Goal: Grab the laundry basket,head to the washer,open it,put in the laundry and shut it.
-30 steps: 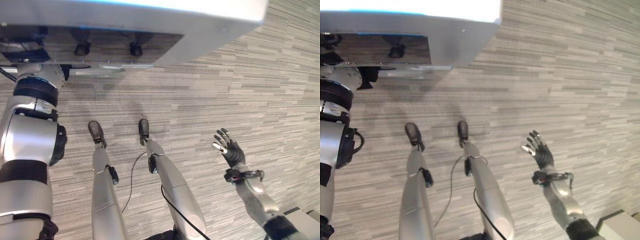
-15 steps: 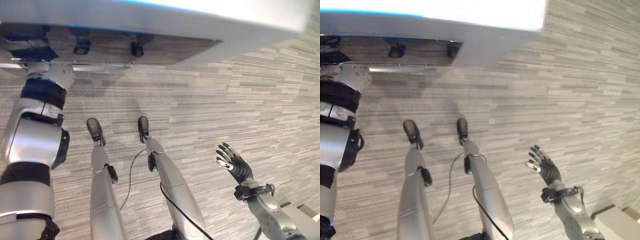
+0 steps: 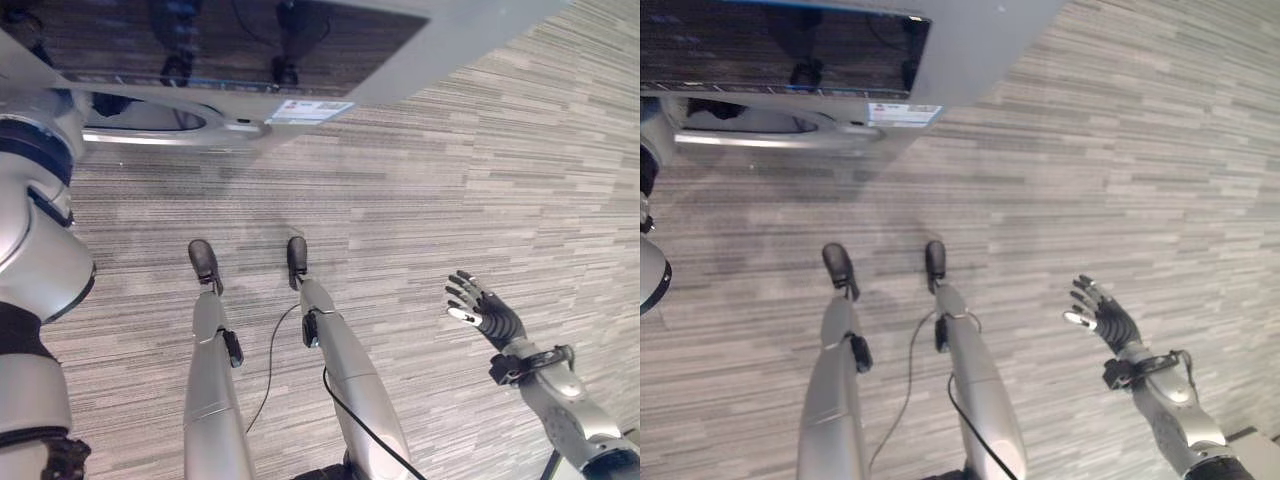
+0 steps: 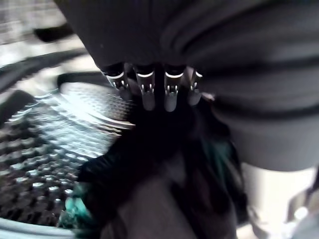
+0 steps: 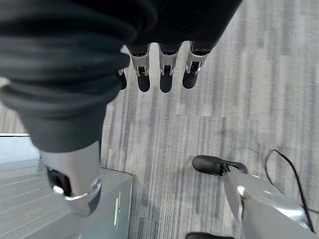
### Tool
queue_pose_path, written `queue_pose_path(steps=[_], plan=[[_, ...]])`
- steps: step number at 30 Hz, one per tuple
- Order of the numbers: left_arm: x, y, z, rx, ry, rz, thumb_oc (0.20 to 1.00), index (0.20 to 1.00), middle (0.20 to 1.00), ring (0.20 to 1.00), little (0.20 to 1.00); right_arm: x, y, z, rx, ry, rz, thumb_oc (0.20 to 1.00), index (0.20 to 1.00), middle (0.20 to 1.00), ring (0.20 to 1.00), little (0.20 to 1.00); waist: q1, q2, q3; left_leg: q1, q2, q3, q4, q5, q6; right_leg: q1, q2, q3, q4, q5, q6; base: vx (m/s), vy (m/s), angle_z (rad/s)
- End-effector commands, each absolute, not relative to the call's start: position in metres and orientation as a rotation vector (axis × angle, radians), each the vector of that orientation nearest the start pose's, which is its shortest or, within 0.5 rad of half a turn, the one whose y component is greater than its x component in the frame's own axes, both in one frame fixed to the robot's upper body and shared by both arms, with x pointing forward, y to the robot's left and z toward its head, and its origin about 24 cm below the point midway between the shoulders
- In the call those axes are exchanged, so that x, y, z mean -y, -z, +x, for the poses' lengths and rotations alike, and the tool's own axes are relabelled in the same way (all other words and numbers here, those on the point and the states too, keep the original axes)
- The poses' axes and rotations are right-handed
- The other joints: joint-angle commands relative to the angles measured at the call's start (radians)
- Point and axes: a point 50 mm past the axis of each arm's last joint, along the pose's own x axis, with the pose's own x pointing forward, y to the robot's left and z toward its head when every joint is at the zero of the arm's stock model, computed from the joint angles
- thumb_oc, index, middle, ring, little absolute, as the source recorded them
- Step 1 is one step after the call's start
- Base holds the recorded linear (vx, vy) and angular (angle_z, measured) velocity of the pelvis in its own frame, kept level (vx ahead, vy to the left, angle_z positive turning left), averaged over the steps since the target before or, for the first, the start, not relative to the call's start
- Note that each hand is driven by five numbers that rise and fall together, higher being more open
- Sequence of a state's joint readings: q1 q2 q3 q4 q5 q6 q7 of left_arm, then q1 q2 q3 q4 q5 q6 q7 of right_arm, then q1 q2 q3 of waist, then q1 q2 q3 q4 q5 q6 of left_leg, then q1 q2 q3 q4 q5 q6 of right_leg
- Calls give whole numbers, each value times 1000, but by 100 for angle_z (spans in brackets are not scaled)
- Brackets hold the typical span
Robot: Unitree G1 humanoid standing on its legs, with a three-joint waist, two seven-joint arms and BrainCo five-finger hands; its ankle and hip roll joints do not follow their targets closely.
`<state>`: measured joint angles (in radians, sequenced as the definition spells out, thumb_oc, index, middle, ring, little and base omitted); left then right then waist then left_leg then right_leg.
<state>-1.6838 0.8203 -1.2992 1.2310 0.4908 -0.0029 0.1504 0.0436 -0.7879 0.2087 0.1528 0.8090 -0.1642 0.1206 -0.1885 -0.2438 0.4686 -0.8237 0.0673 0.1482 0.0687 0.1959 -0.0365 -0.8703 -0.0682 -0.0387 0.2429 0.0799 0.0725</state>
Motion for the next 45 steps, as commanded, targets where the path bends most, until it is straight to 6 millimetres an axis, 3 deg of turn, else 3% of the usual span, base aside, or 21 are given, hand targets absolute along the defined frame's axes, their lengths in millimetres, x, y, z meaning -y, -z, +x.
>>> queue_pose_path(steps=[1, 4, 6, 7, 9, 10, 11, 12, 13, 14, 15, 20, 25, 29, 34, 37, 38, 40, 41, 43, 45], plan=[[-196, -405, 393, 477, -478, 1957, 1000, 1000, 1000, 1000, 1000, 282, -46, 230, -158, -140, -21, 1000, 1000, 1000, 1000, 1000, -44, 32, -6, 28, 67, -57, 163, -240, -34, 170, 7, -47, -127, -39, 70, -11, -31, 5], [-187, -383, 389, 681, -456, 1823, 1000, 1000, 1000, 1000, 1000, 270, -30, 226, -170, -153, 46, 1000, 1000, 1000, 1000, 1000, -20, 35, 10, 43, 65, -61, 159, -238, -34, 184, 3, -56, -124, -46, 68, -2, -9, 1], [-203, -341, 388, 674, -447, 1759, 1000, 1000, 1000, 1000, 1000, 261, -19, 225, -175, -144, 77, 1000, 1000, 1000, 1000, 1000, -2, 36, 13, 64, 64, -61, 156, -242, -35, 205, 1, -60, -125, -52, 66, -2, -6, -3], [-204, -341, 388, 672, -447, 1758, 1000, 1000, 1000, 1000, 1000, 262, -19, 224, -176, -145, 75, 1000, 1000, 1000, 1000, 1000, -4, 37, 12, 64, 64, -61, 155, -242, -35, 206, 1, -60, -125, -52, 66, -15, -10, -5], [-220, -274, 385, 571, -381, 1587, 1000, 1000, 1000, 1000, 1000, 255, -4, 220, -199, -90, 96, 1000, 1000, 1000, 1000, 1000, 27, 36, 15, 98, 61, -57, 148, -244, -37, 236, -1, -66, -130, -57, 63, -22, -7, -6], [-223, -270, 384, 560, -382, 1582, 1000, 1000, 1000, 1000, 1000, 256, -3, 219, -205, -93, 87, 1000, 1000, 1000, 1000, 1000, 20, 41, 10, 102, 61, -57, 146, -244, -37, 240, 0, -65, -132, -57, 62, -19, -18, -4], [-228, -204, 375, 429, -306, 1409, 1000, 1000, 1000, 1000, 1000, 251, 10, 216, -240, -48, 89, 1000, 1000, 1000, 1000, 1000, 51, 48, 6, 143, 55, -54, 131, -241, -38, 275, -4, -73, -138, -58, 60, 0, 0, 0], [-230, -173, 367, 358, -272, 1339, 1000, 1000, 1000, 1000, 1000, 252, 16, 213, -269, -31, 76, 1000, 1000, 1000, 1000, 1000, 50, 53, -3, 168, 54, -50, 123, -242, -37, 297, -2, -74, -143, -59, 59, 0, 0, 0], [-230, -172, 366, 356, -273, 1338, 1000, 1000, 1000, 1000, 1000, 252, 16, 213, -270, -32, 75, 1000, 1000, 1000, 1000, 1000, 49, 53, -3, 169, 54, -50, 123, -241, -37, 298, -2, -74, -143, -59, 59, 34, -47, 1], [-210, -78, 336, 132, -99, 1079, 1000, 1000, 1000, 1000, 1000, 251, 31, 209, -336, 23, 50, 1000, 1000, 1000, 1000, 1000, 79, 68, -26, 247, 48, -48, 105, -238, -34, 369, -4, -79, -143, -72, 50, 28, -41, -2], [-210, -77, 335, 129, -98, 1077, 1000, 1000, 1000, 1000, 1000, 251, 32, 208, -340, 22, 47, 1000, 1000, 1000, 1000, 1000, 79, 69, -26, 253, 47, -47, 102, -237, -34, 374, -4, -79, -145, -72, 50, 43, -57, 1], [-181, 26, 268, -206, 113, 756, 1000, 1000, 1000, 1000, 1000, 245, 61, 198, -470, 81, 54, 1000, 1000, 1000, 1000, 1000, 130, 107, -61, 397, 42, -54, 67, -199, -22, 503, -4, -105, -129, -98, 23, 6, -74, 15], [-177, 89, 211, -509, 162, 583, 1000, 1000, 1000, 1000, 1000, 245, 91, 178, -620, 135, 29, 1000, 1000, 1000, 1000, 1000, 151, 148, -131, 539, 58, -71, 34, -185, -28, 637, 8, -132, -120, -150, 4, 73, -63, 30], [-190, 107, 190, -625, 123, 576, 1000, 1000, 1000, 1000, 1000, 250, 107, 161, -719, 160, -9, 1000, 1000, 1000, 1000, 1000, 154, 166, -190, 612, 56, -71, 10, -174, -29, 706, 8, -144, -134, -157, 0, 92, -37, 18], [-252, 117, 172, -794, -131, 612, 1000, 1000, 1000, 1000, 1000, 268, 136, 123, -1002, 192, -212, 1000, 1000, 1000, 1000, 1000, 169, 203, -300, 743, 49, -62, -40, -180, -26, 815, 3, -133, -165, -161, 8, 119, 10, 6], [-297, 94, 187, -767, -279, 650, 1000, 1000, 1000, 1000, 1000, 278, 144, 104, -1137, 177, -315, 1000, 1000, 1000, 1000, 1000, 182, 227, -344, 794, 39, -61, -64, -187, -26, 860, -5, -132, -181, -165, 17, 122, 52, -4], [-298, 94, 187, -767, -279, 650, 1000, 1000, 1000, 1000, 1000, 278, 144, 104, -1136, 176, -315, 1000, 1000, 1000, 1000, 1000, 182, 227, -342, 796, 39, -60, -65, -187, -25, 862, -5, -132, -182, -165, 17, 117, 58, -1], [-336, 68, 197, -739, -363, 699, 1000, 1000, 1000, 1000, 1000, 281, 146, 93, -1197, 131, -374, 1000, 1000, 1000, 1000, 1000, 181, 239, -366, 831, 34, -51, -87, -190, -27, 890, -10, -130, -190, -167, 24, 167, 90, -2], [-376, 42, 199, -751, -452, 776, 1000, 1000, 1000, 1000, 1000, 283, 148, 85, -1228, 90, -412, 1000, 1000, 1000, 1000, 1000, 172, 245, -380, 853, 33, -43, -100, -193, -28, 910, -13, -132, -195, -170, 29, 174, 102, -8], [-393, 26, 204, -743, -494, 812, 1000, 1000, 1000, 1000, 1000, 282, 148, 84, -1228, 69, -426, 1000, 1000, 1000, 1000, 1000, 168, 244, -379, 861, 32, -42, -104, -195, -27, 917, -15, -132, -197, -172, 31, 85, 56, -9], [-422, -18, 220, -691, -581, 860, 1000, 1000, 1000, 1000, 1000, 281, 147, 86, -1218, 18, -462, 1000, 1000, 1000, 1000, 1000, 156, 241, -370, 845, 30, -40, -106, -199, -25, 900, -19, -135, -197, -168, 37, 19, 81, -7]])
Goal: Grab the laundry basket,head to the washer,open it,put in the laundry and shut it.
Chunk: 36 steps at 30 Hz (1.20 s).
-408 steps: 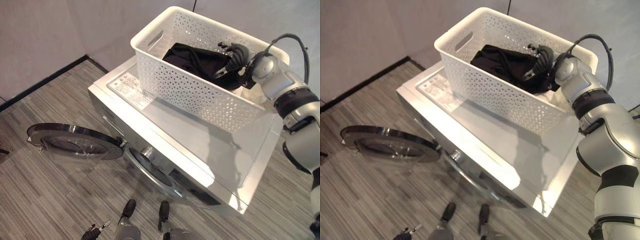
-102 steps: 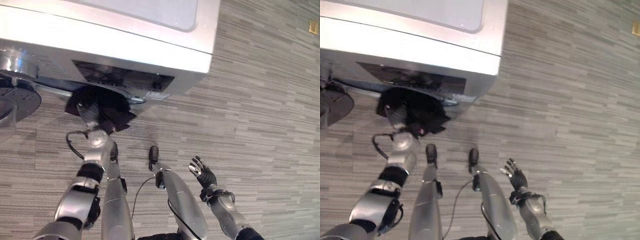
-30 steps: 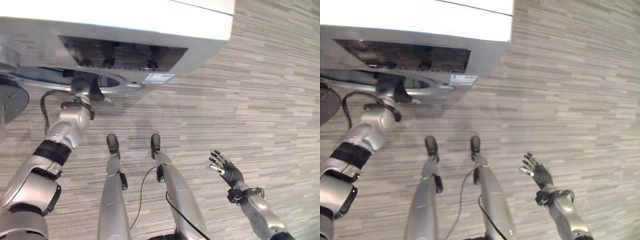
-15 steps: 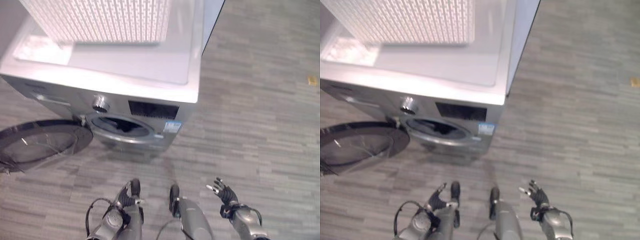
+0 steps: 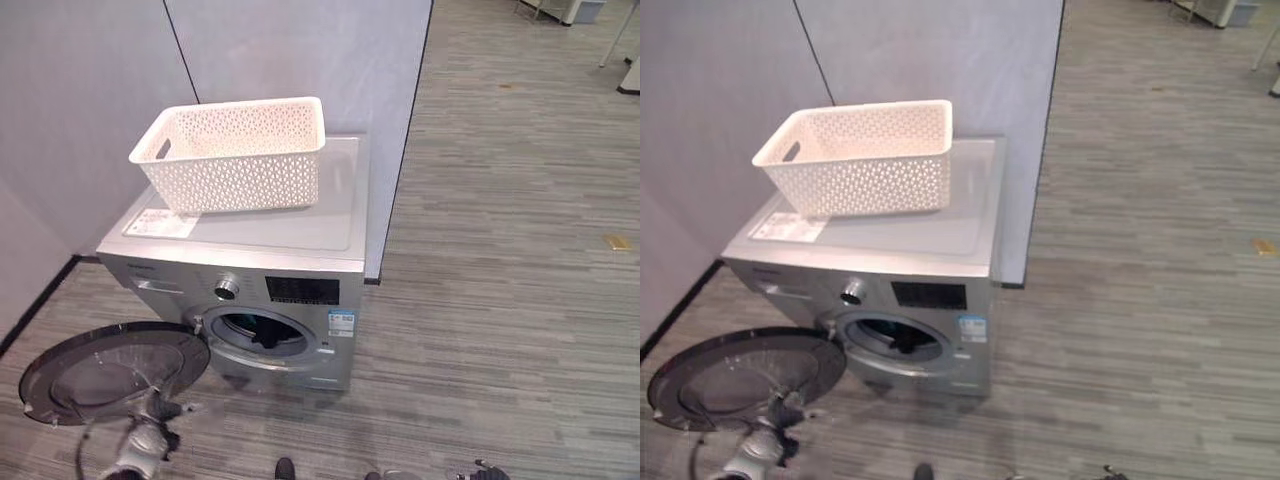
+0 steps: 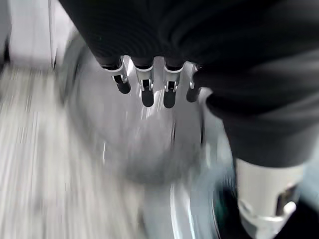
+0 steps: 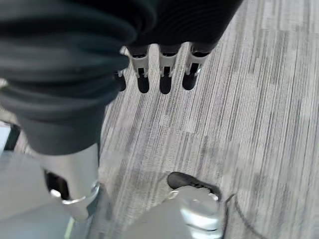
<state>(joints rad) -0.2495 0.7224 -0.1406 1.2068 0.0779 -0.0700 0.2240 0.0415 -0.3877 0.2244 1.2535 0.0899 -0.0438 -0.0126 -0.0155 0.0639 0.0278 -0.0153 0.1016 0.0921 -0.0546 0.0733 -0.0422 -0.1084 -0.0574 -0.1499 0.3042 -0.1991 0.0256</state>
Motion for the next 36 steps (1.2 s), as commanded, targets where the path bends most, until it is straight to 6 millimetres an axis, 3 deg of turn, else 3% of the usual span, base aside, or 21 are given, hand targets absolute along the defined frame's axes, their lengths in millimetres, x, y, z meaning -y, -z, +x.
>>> queue_pose_path(steps=[1, 7, 8, 9, 10, 11, 12, 13, 16, 18, 19, 22, 23, 26, 27, 28, 29, 31, 34, 35, 36], plan=[[-431, -37, 228, -663, -609, 881, 1000, 1000, 1000, 1000, 1000, 279, 147, 89, -1206, 1, -467, 1000, 1000, 1000, 1000, 1000, -20, -71, 76, 23, -4, 16, 18, -76, -18, 125, -31, -24, -256, 114, 86, -33, 91, -1], [-450, -161, 281, -430, -754, 988, 1000, 1000, 1000, 1000, 1000, 270, 136, 130, -1067, -34, -468, 1000, 1000, 1000, 1000, 1000, -35, -124, 170, -141, 8, 0, 64, -65, -13, -18, -35, -17, -241, 149, 92, -175, 21, -1], [-449, -162, 282, -427, -753, 990, 1000, 1000, 1000, 1000, 1000, 270, 136, 130, -1066, -33, -465, 1000, 1000, 1000, 1000, 1000, -34, -126, 169, -146, 8, -1, 67, -65, -13, -21, -35, -18, -240, 149, 92, -164, 4, -2], [-451, -183, 286, -393, -784, 998, 1000, 1000, 1000, 1000, 1000, 268, 132, 141, -1023, -36, -460, 1000, 1000, 1000, 1000, 1000, -38, -139, 190, -180, 10, -2, 82, -63, -12, -50, -37, -14, -239, 163, 95, -189, 3, 5], [-452, -222, 291, -327, -840, 1013, 1000, 1000, 1000, 1000, 1000, 261, 125, 158, -949, -49, -435, 1000, 1000, 1000, 1000, 1000, -40, -169, 219, -245, 12, -8, 116, -66, -12, -94, -37, -11, -239, 182, 98, -188, 3, 11], [-452, -223, 291, -325, -840, 1014, 1000, 1000, 1000, 1000, 1000, 260, 125, 158, -948, -49, -433, 1000, 1000, 1000, 1000, 1000, -39, -171, 219, -246, 12, -8, 117, -66, -12, -95, -37, -12, -239, 182, 98, -156, -5, 10], [-454, -250, 290, -285, -887, 1031, 1000, 1000, 1000, 1000, 1000, 253, 120, 169, -897, -75, -429, 1000, 1000, 1000, 1000, 1000, -45, -198, 239, -292, 13, -10, 138, -68, -11, -123, -38, -11, -246, 200, 106, -80, 0, 3], [-457, -261, 286, -292, -913, 1052, 1000, 1000, 1000, 1000, 1000, 251, 118, 173, -877, -82, -427, 1000, 1000, 1000, 1000, 1000, -47, -213, 249, -314, 13, -9, 151, -70, -10, -138, -39, -11, -249, 209, 111, -94, 8, 1], [-463, -278, 277, -309, -956, 1093, 1000, 1000, 1000, 1000, 1000, 249, 113, 182, -840, -85, -424, 1000, 1000, 1000, 1000, 1000, -48, -236, 264, -348, 12, -11, 169, -74, -8, -159, -41, -8, -252, 221, 116, -17, 6, 0], [-475, -300, 258, -341, -1041, 1154, 1000, 1000, 1000, 1000, 1000, 245, 107, 192, -797, -83, -412, 1000, 1000, 1000, 1000, 1000, -52, -265, 283, -384, 11, -7, 188, -82, -2, -180, -42, -1, -260, 239, 126, -15, 45, -2], [-474, -301, 258, -339, -1042, 1156, 1000, 1000, 1000, 1000, 1000, 245, 107, 192, -797, -83, -410, 1000, 1000, 1000, 1000, 1000, -52, -267, 283, -384, 11, -7, 189, -82, -2, -180, -42, -1, -260, 239, 126, -13, 39, -10], [-492, -320, 225, -338, -1185, 1180, 1000, 1000, 1000, 1000, 1000, 229, 108, 193, -774, -134, -379, 1000, 1000, 1000, 1000, 1000, -53, -299, 290, -409, 10, 1, 205, -99, 7, -200, -45, 12, -273, 261, 141, 23, 52, -9], [-492, -319, 225, -339, -1185, 1179, 1000, 1000, 1000, 1000, 1000, 229, 108, 193, -774, -135, -381, 1000, 1000, 1000, 1000, 1000, -54, -298, 289, -410, 10, 2, 205, -100, 7, -200, -45, 12, -273, 261, 141, 15, 76, -12], [-514, -319, 181, -401, -1319, 1179, 1000, 1000, 1000, 1000, 1000, 222, 103, 195, -733, -175, -364, 1000, 1000, 1000, 1000, 1000, -48, -322, 287, -410, 6, 16, 214, -119, 16, -205, -50, 30, -281, 270, 147, 45, 87, -12], [-517, -317, 174, -426, -1334, 1189, 1000, 1000, 1000, 1000, 1000, 222, 99, 197, -710, -183, -359, 1000, 1000, 1000, 1000, 1000, -48, -319, 281, -398, 10, 8, 214, -154, 13, -194, -44, 37, -283, 253, 154, 8, 46, -18], [-517, -316, 173, -426, -1335, 1186, 1000, 1000, 1000, 1000, 1000, 222, 99, 197, -708, -183, -360, 1000, 1000, 1000, 1000, 1000, -50, -324, 286, -411, 6, 19, 216, -124, 18, -206, -50, 32, -281, 271, 148, 99, 53, -14], [-519, -314, 172, -437, -1337, 1200, 1000, 1000, 1000, 1000, 1000, 223, 98, 196, -699, -179, -355, 1000, 1000, 1000, 1000, 1000, -50, -319, 280, -397, 11, 11, 215, -158, 14, -194, -45, 38, -282, 254, 155, 4, 76, -1], [-519, -303, 176, -473, -1295, 1203, 1000, 1000, 1000, 1000, 1000, 228, 93, 198, -678, -169, -375, 1000, 1000, 1000, 1000, 1000, -58, -317, 283, -404, 9, 11, 216, -160, 15, -199, -48, 36, -279, 256, 158, 50, 88, 0], [-517, -266, 190, -579, -1148, 1122, 1000, 1000, 1000, 1000, 1000, 239, 86, 204, -667, -155, -432, 1000, 1000, 1000, 1000, 1000, -69, -311, 282, -412, -1, 4, 217, -162, 22, -202, -54, 24, -265, 251, 159, 14, 56, 5], [-517, -266, 190, -580, -1148, 1121, 1000, 1000, 1000, 1000, 1000, 239, 86, 204, -667, -154, -434, 1000, 1000, 1000, 1000, 1000, -70, -310, 281, -413, -1, 3, 217, -162, 22, -202, -54, 24, -265, 251, 159, 7, 35, 13], [-514, -246, 198, -626, -1070, 1063, 1000, 1000, 1000, 1000, 1000, 243, 82, 209, -658, -139, -445, 1000, 1000, 1000, 1000, 1000, -72, -308, 280, -414, -5, -1, 215, -163, 24, -204, -56, 19, -256, 247, 158, 6, 22, 11]])
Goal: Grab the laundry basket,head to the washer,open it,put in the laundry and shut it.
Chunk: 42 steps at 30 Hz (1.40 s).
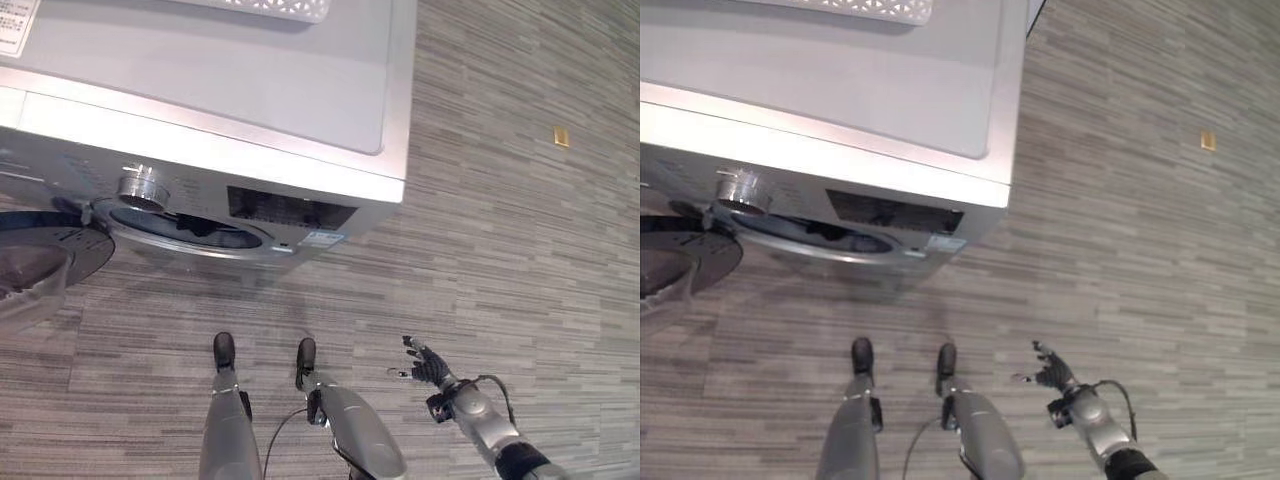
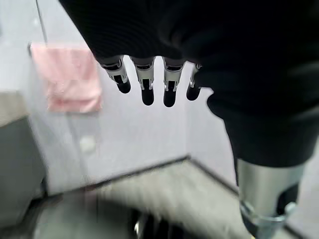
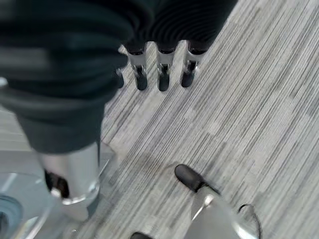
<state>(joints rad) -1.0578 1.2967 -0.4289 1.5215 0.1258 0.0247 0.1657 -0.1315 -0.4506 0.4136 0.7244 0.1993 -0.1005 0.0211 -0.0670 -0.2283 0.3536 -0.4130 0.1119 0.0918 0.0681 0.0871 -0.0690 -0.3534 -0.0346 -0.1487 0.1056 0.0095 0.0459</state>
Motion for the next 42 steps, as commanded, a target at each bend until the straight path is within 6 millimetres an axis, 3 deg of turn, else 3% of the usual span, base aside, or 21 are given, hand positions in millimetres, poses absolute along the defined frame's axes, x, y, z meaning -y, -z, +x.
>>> queue_pose_path(steps=[1, 3, 8, 13, 14, 18, 19, 20, 21, 22, 23, 24, 25, 26, 27, 29, 32, 36, 38, 41, 42], plan=[[-514, -245, 198, -626, -1071, 1063, 1000, 1000, 1000, 1000, 1000, 243, 82, 209, -658, -139, -446, 1000, 1000, 1000, 1000, 1000, -21, -16, -46, -16, -16, -1, 93, -177, 50, 40, -78, 17, -57, 38, 138, 6, 28, 10], [-509, -219, 208, -674, -974, 983, 1000, 1000, 1000, 1000, 1000, 244, 80, 212, -650, -122, -444, 1000, 1000, 1000, 1000, 1000, -20, -18, -44, -25, -19, -9, 98, -177, 53, 36, -78, 11, -46, 32, 134, 2, 5, 2], [-504, -237, 219, -678, -918, 1070, 1000, 1000, 1000, 1000, 1000, 248, 72, 219, -614, -104, -451, 1000, 1000, 1000, 1000, 1000, -28, -25, -35, -50, -18, -27, 104, -175, 53, 21, -74, -4, -44, 32, 130, -2, -26, 11], [-502, -234, 222, -699, -882, 1089, 1000, 1000, 1000, 1000, 1000, 248, 73, 218, -615, -104, -449, 1000, 1000, 1000, 1000, 1000, -28, -28, -33, -58, -18, -30, 107, -173, 52, 18, -73, -7, -44, 33, 129, 0, -8, 12], [-476, -178, 253, -819, -491, 1040, 1000, 1000, 1000, 1000, 1000, 254, 76, 213, -657, -87, -423, 1000, 1000, 1000, 1000, 1000, -20, -15, -22, -81, -24, -40, 113, -172, 55, 3, -73, -11, -35, 29, 122, 3, -11, 5], [-459, -149, 265, -744, -430, 888, 1000, 1000, 1000, 1000, 1000, 260, 74, 212, -651, -60, -392, 1000, 1000, 1000, 1000, 1000, -19, 10, -16, -80, -29, -47, 115, -171, 56, -1, -73, -14, -23, 17, 114, 6, 3, 8], [-452, -132, 266, -744, -387, 823, 1000, 1000, 1000, 1000, 1000, 262, 73, 211, -651, -52, -381, 1000, 1000, 1000, 1000, 1000, -16, 17, -12, -78, -31, -46, 114, -170, 55, -3, -75, -13, -17, 13, 111, 10, 59, -1], [-440, -87, 256, -780, -314, 675, 1000, 1000, 1000, 1000, 1000, 267, 71, 209, -652, -42, -382, 1000, 1000, 1000, 1000, 1000, -20, 33, -9, -70, -35, -45, 112, -170, 56, -4, -77, -9, -10, 9, 108, 11, 85, -2], [-432, -62, 248, -818, -281, 610, 1000, 1000, 1000, 1000, 1000, 270, 69, 210, -647, -38, -384, 1000, 1000, 1000, 1000, 1000, -20, 37, -7, -67, -35, -42, 114, -172, 57, -5, -78, -6, -4, 5, 105, 21, 123, -10], [-420, -14, 222, -921, -238, 514, 1000, 1000, 1000, 1000, 1000, 278, 59, 212, -617, -31, -410, 1000, 1000, 1000, 1000, 1000, -22, 46, -8, -57, -37, -33, 116, -176, 58, -8, -78, 4, 8, 0, 102, 14, 82, -9], [-420, -13, 221, -922, -238, 512, 1000, 1000, 1000, 1000, 1000, 279, 59, 212, -618, -31, -412, 1000, 1000, 1000, 1000, 1000, -24, 47, -9, -56, -37, -33, 116, -177, 58, -8, -78, 4, 8, 0, 102, 19, 93, -14], [-413, 11, 203, -994, -218, 477, 1000, 1000, 1000, 1000, 1000, 283, 54, 214, -600, -22, -423, 1000, 1000, 1000, 1000, 1000, -25, 50, -10, -53, -38, -28, 118, -179, 60, -10, -77, 10, 12, -2, 99, 8, 38, -14], [-412, 11, 203, -995, -217, 476, 1000, 1000, 1000, 1000, 1000, 283, 54, 213, -601, -23, -425, 1000, 1000, 1000, 1000, 1000, -26, 51, -11, -52, -38, -28, 118, -179, 60, -10, -77, 11, 12, -2, 100, 19, 101, -22], [-396, 49, 171, -1114, -173, 429, 1000, 1000, 1000, 1000, 1000, 294, 43, 216, -572, 3, -456, 1000, 1000, 1000, 1000, 1000, -29, 57, -15, -44, -39, -19, 122, -185, 61, -12, -74, 21, 17, -5, 96, 12, 64, -26], [-396, 49, 171, -1115, -173, 428, 1000, 1000, 1000, 1000, 1000, 294, 43, 216, -572, 3, -457, 1000, 1000, 1000, 1000, 1000, -29, 58, -16, -44, -39, -19, 122, -185, 61, -12, -74, 21, 17, -5, 96, 22, 101, -31], [-380, 79, 136, -1222, -127, 397, 1000, 1000, 1000, 1000, 1000, 308, 34, 214, -565, 33, -507, 1000, 1000, 1000, 1000, 1000, -27, 73, -24, -26, -41, -10, 122, -191, 65, -8, -73, 29, 25, -12, 92, 39, 72, -21], [-372, 90, 126, -1237, -129, 377, 1000, 1000, 1000, 1000, 1000, 316, 33, 212, -572, 63, -526, 1000, 1000, 1000, 1000, 1000, -23, 89, -35, -3, -41, -3, 116, -192, 64, -1, -71, 34, 32, -21, 87, 37, 29, -20], [-372, 86, 137, -1170, -172, 437, 1000, 1000, 1000, 1000, 1000, 321, 33, 210, -581, 68, -543, 1000, 1000, 1000, 1000, 1000, -24, 99, -53, 36, -33, 11, 97, -187, 57, 16, -69, 44, 30, -28, 82, 39, -10, -11], [-367, 77, 164, -1071, -157, 555, 1000, 1000, 1000, 1000, 1000, 319, 32, 213, -578, 57, -556, 1000, 1000, 1000, 1000, 1000, -33, 96, -67, 65, -23, 33, 80, -182, 52, 26, -66, 56, 21, -26, 83, 42, -32, -10], [-346, 72, 197, -945, -115, 568, 1000, 1000, 1000, 1000, 1000, 316, 31, 217, -559, 48, -554, 1000, 1000, 1000, 1000, 1000, -42, 95, -77, 88, -16, 51, 68, -178, 48, 36, -60, 69, 12, -23, 82, 3, -36, -31], [-337, 69, 210, -895, -99, 573, 1000, 1000, 1000, 1000, 1000, 314, 31, 219, -550, 47, -548, 1000, 1000, 1000, 1000, 1000, -50, 90, -78, 84, -16, 67, 63, -145, 51, 27, -61, 71, 7, -2, 75, 33, -26, -24]])
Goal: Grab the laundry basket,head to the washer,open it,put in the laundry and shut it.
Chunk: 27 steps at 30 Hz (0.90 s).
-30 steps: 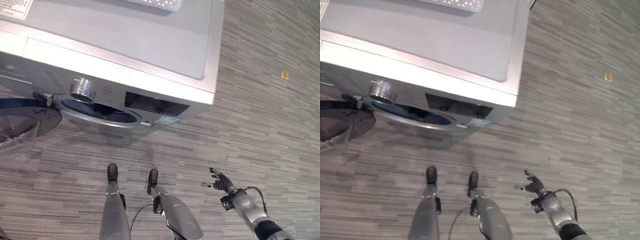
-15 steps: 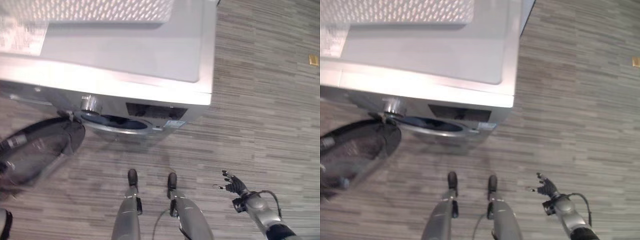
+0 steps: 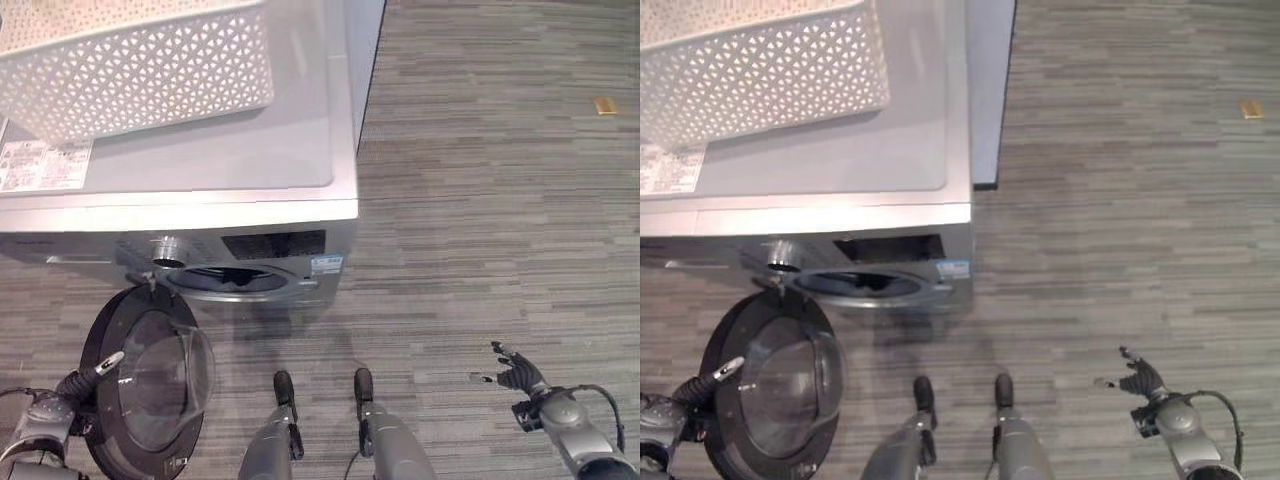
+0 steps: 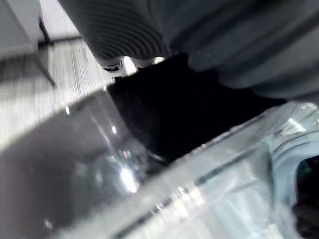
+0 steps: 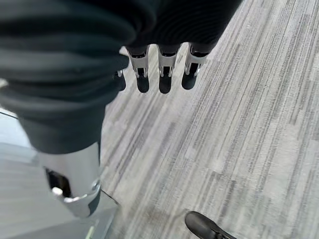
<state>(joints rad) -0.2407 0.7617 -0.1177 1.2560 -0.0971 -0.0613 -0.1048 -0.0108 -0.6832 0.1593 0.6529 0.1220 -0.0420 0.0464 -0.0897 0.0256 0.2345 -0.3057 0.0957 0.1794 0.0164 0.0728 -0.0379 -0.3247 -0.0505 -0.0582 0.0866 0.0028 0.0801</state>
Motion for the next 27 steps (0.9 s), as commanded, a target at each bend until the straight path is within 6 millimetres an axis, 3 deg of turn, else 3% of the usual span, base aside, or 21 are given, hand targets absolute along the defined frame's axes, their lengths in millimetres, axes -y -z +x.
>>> queue_pose_path(steps=[1, 2, 3, 5, 6, 8, 10, 11, 13, 14, 15, 17, 21, 22, 24, 26, 27], plan=[[-327, 68, 220, -861, -77, 581, 1000, 1000, 1000, 1000, 1000, 311, 32, 219, -548, 43, -539, 1000, 1000, 1000, 1000, 1000, -33, -160, 35, 0, 5, -22, 112, -160, 14, 13, -38, -10, 29, -17, 47, 23, -14, -9], [-327, 68, 220, -860, -77, 581, 1000, 1000, 1000, 1000, 1000, 311, 32, 219, -548, 44, -539, 1000, 1000, 1000, 1000, 1000, -31, -160, 36, 2, 5, -22, 111, -160, 14, 14, -38, -9, 29, -17, 47, 114, -28, -12], [-307, 64, 240, -796, -34, 589, 1000, 1000, 1000, 1000, 1000, 306, 33, 221, -538, 32, -528, 1000, 1000, 1000, 1000, 1000, -51, -167, 29, 21, 12, -1, 103, -160, 12, 17, -30, 8, 26, -16, 48, 25, -57, -18], [-288, 62, 255, -743, -5, 587, 1000, 1000, 1000, 1000, 1000, 301, 36, 221, -535, 26, -510, 1000, 1000, 1000, 1000, 1000, -67, -173, 20, 40, 19, 20, 89, -155, 9, 22, -22, 25, 21, -14, 47, 28, -55, -23], [-288, 62, 255, -743, -5, 587, 1000, 1000, 1000, 1000, 1000, 301, 36, 221, -535, 26, -510, 1000, 1000, 1000, 1000, 1000, -66, -173, 21, 42, 18, 21, 88, -155, 9, 22, -22, 26, 21, -14, 47, 30, -43, -24], [-264, 62, 268, -700, 9, 530, 1000, 1000, 1000, 1000, 1000, 294, 44, 220, -553, 33, -470, 1000, 1000, 1000, 1000, 1000, -84, -173, 7, 71, 27, 45, 61, -144, 3, 31, -14, 45, 5, -9, 49, 51, -71, -25], [-245, 66, 273, -681, -5, 401, 1000, 1000, 1000, 1000, 1000, 287, 52, 217, -571, 30, -447, 1000, 1000, 1000, 1000, 1000, -101, -170, -11, 98, 31, 68, 37, -136, -2, 41, -6, 62, -10, -7, 48, 85, -109, -25], [-221, 73, 274, -676, -21, 237, 1000, 1000, 1000, 1000, 1000, 281, 62, 211, -604, 23, -427, 1000, 1000, 1000, 1000, 1000, -115, -162, -27, 126, 35, 84, 22, -129, -7, 59, 1, 72, -21, -10, 46, 101, -137, -29], [-194, 73, 280, -647, -18, 100, 1000, 1000, 1000, 1000, 1000, 274, 70, 205, -633, 15, -405, 1000, 1000, 1000, 1000, 1000, -129, -154, -40, 149, 40, 96, 11, -121, -14, 75, 5, 78, -27, -16, 42, 39, -143, -22], [-182, 71, 284, -625, -11, 58, 1000, 1000, 1000, 1000, 1000, 273, 73, 203, -643, 13, -405, 1000, 1000, 1000, 1000, 1000, -131, -157, -41, 144, 42, 109, 10, -92, -12, 68, 5, 80, -28, 3, 33, -6, -194, -8], [-151, 63, 294, -564, 5, -53, 1000, 1000, 1000, 1000, 1000, 272, 81, 195, -684, 10, -421, 1000, 1000, 1000, 1000, 1000, -139, -147, -50, 160, 42, 109, 10, -90, -16, 84, 4, 76, -29, -4, 30, -11, -182, -2], [-120, 48, 305, -487, 56, -165, 1000, 1000, 1000, 1000, 1000, 271, 89, 190, -728, 18, -433, 1000, 1000, 1000, 1000, 1000, -144, -135, -51, 173, 38, 105, 12, -89, -18, 101, -1, 71, -28, -9, 27, 65, -111, 17], [-72, 7, 321, -307, 211, -262, 1000, 1000, 1000, 1000, 1000, 272, 102, 178, -807, 49, -409, 1000, 1000, 1000, 1000, 1000, -140, -108, -51, 199, 28, 89, 3, -82, -20, 132, -11, 54, -25, -20, 24, 55, -56, 9], [-72, 7, 321, -308, 211, -262, 1000, 1000, 1000, 1000, 1000, 272, 102, 178, -807, 49, -409, 1000, 1000, 1000, 1000, 1000, -140, -108, -51, 199, 28, 89, 3, -82, -20, 132, -11, 53, -25, -20, 24, 39, -34, 6], [-49, -40, 321, -38, 436, -68, 1000, 1000, 1000, 1000, 1000, 271, 111, 168, -855, 67, -377, 1000, 1000, 1000, 1000, 1000, -112, -83, -45, 201, 17, 71, -11, -73, -20, 148, -23, 36, -33, -22, 28, 38, -38, -12], [-53, -75, 310, 189, 569, 110, 1000, 1000, 1000, 1000, 1000, 268, 116, 163, -881, 69, -345, 1000, 1000, 1000, 1000, 1000, -91, -71, -42, 201, 12, 62, -19, -72, -21, 153, -28, 23, -40, -23, 32, 31, -20, -19], [-53, -75, 310, 188, 569, 111, 1000, 1000, 1000, 1000, 1000, 268, 117, 163, -881, 68, -344, 1000, 1000, 1000, 1000, 1000, -91, -72, -42, 201, 12, 62, -18, -72, -21, 154, -28, 23, -40, -23, 32, 42, -17, -6]])
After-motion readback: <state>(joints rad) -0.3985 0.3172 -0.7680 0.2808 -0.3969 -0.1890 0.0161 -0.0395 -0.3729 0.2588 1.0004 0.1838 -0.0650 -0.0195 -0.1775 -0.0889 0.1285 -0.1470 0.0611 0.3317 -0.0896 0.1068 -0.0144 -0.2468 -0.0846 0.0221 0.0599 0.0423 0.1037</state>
